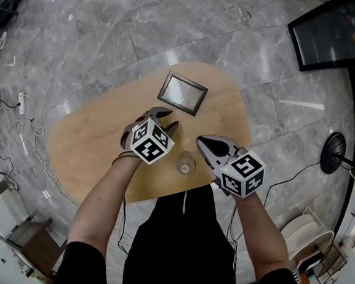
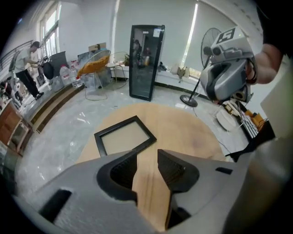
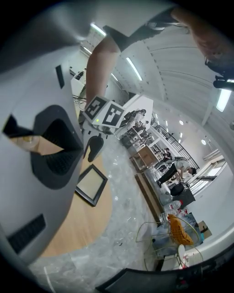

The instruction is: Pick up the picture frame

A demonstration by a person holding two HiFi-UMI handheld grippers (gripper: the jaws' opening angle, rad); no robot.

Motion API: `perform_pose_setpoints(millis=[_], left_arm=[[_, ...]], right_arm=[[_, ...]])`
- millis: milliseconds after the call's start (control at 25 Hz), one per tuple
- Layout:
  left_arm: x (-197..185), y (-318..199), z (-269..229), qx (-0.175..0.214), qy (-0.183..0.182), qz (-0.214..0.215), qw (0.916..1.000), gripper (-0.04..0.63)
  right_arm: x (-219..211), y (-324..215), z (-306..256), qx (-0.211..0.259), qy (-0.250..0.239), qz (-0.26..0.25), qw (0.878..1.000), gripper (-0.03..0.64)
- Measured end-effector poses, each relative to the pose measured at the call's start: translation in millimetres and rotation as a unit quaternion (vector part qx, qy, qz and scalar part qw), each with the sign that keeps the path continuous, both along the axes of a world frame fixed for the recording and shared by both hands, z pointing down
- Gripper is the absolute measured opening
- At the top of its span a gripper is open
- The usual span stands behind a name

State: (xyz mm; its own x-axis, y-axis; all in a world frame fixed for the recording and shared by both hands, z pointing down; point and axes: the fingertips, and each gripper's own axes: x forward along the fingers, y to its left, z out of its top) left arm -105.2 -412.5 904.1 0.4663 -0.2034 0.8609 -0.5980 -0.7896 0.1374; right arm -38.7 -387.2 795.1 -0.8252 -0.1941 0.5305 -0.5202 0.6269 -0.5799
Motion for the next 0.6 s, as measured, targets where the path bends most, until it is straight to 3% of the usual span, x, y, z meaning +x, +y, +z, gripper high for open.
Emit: perform_pose_setpoints(millis=[400,600], left_arm=[[19,-23,48,0.005,-0.056,0.092,0.9942,0.209],[22,-27,72,0.0,-0.092,0.146,0.9851,0.212]], right_arm=[[31,4,17,-0.01,0.014,0.026,1.0,0.006],[48,7,22,-0.014,0.02,0.049,0.998,0.006]])
